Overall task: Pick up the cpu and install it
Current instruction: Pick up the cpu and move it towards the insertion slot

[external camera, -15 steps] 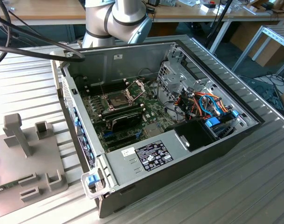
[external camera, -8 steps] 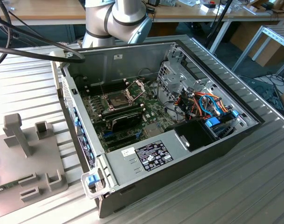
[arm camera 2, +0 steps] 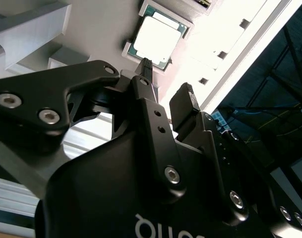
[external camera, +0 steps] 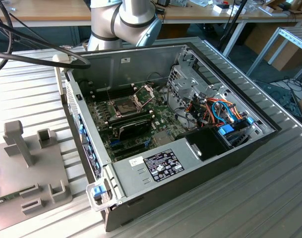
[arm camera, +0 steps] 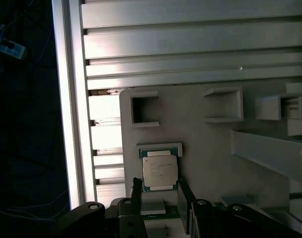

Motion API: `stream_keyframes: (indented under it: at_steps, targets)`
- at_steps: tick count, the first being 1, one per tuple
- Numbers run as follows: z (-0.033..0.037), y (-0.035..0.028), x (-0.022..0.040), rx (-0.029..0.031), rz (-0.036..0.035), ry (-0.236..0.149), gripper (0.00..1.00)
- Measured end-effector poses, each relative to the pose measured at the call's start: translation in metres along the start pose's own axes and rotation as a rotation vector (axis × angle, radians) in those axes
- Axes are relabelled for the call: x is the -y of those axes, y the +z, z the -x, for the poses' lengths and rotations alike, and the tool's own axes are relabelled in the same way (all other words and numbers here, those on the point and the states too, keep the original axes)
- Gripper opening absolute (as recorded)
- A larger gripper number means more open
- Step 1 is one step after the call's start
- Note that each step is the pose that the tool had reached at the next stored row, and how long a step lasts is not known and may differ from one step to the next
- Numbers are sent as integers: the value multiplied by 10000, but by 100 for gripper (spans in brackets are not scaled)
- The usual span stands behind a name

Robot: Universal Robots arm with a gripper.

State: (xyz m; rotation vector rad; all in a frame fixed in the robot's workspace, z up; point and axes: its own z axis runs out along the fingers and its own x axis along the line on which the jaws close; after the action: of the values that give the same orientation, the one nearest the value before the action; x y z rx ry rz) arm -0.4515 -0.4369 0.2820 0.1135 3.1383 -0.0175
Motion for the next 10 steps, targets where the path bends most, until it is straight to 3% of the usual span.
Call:
stream_keyframes:
  at_steps: [10]
  targets:
    - [0,4,0,-1,-1,0,42]
